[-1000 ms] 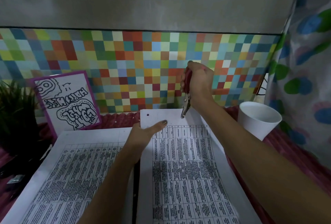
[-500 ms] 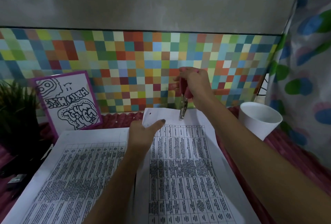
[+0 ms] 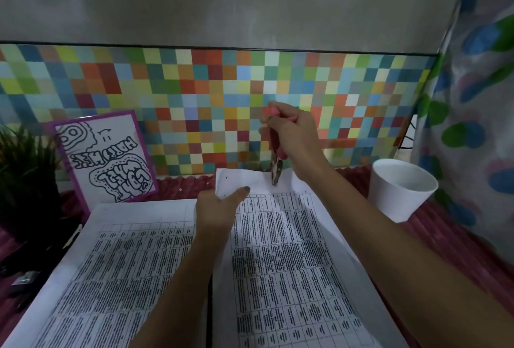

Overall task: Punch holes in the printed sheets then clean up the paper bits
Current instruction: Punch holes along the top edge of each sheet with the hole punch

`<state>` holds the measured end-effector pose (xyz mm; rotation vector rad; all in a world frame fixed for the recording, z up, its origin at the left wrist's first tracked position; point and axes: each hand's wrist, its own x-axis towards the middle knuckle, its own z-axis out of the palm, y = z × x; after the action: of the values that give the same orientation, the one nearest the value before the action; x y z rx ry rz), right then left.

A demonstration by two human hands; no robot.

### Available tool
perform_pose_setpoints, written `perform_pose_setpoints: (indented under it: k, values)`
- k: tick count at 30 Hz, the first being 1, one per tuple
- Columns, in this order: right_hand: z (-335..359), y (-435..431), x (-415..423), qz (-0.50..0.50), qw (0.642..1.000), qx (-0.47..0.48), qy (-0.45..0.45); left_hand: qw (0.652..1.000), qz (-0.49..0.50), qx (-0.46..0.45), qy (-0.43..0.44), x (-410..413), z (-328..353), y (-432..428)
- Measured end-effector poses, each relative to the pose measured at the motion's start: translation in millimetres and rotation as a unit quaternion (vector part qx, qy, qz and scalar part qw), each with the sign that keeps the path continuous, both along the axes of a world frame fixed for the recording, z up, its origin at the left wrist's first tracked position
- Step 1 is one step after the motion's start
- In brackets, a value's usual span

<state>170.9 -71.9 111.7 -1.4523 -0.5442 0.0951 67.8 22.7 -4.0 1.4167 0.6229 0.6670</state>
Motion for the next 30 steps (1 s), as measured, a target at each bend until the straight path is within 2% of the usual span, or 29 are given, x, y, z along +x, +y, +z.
perform_pose_setpoints:
  k: [3,6,13,16,20,22,26,28,30]
  values:
    - [-3.3,-2.8,-2.7,-0.020,0.995,0.098,0.010,1.000,0.009,-0.026,0.002,-1.3,4.6,3.4]
    - [-17.0,-6.1,-9.5,-0.018,0.989,0.145,-0.015,0.999,0.002,-0.050,-0.008,-1.8,7.6,2.9]
    - [-36.4,-17.3,-24.4,0.008,0.979,0.162,-0.122,0.998,0.020,-0.060,-0.005,-1.1,7.5,1.5]
    - [-21.9,-16.9,-21.3,0.001,0.986,0.099,-0.132,1.000,-0.003,-0.019,-0.011,-2.0,7.4,-1.4]
    - [20.6,-9.7,-8.3,0.008,0.996,-0.070,-0.057,0.998,-0.047,0.036,-0.012,-4.9,11.6,-7.6]
    - [34.4,-4.3,-1.5,0.020,0.986,-0.167,-0.024,0.996,-0.070,0.052,-0.010,-6.1,14.6,-11.1]
    - [37.4,6.5,13.5,0.031,0.953,-0.301,0.029,0.993,-0.104,0.060,0.002,-7.5,18.5,-16.8]
    - [33.3,8.8,20.3,0.026,0.945,-0.324,0.046,0.992,-0.107,0.065,0.013,-6.7,18.6,-17.6]
    - [28.5,8.6,27.6,0.012,0.954,-0.295,0.057,0.991,-0.107,0.068,0.033,-4.6,17.8,-16.0]
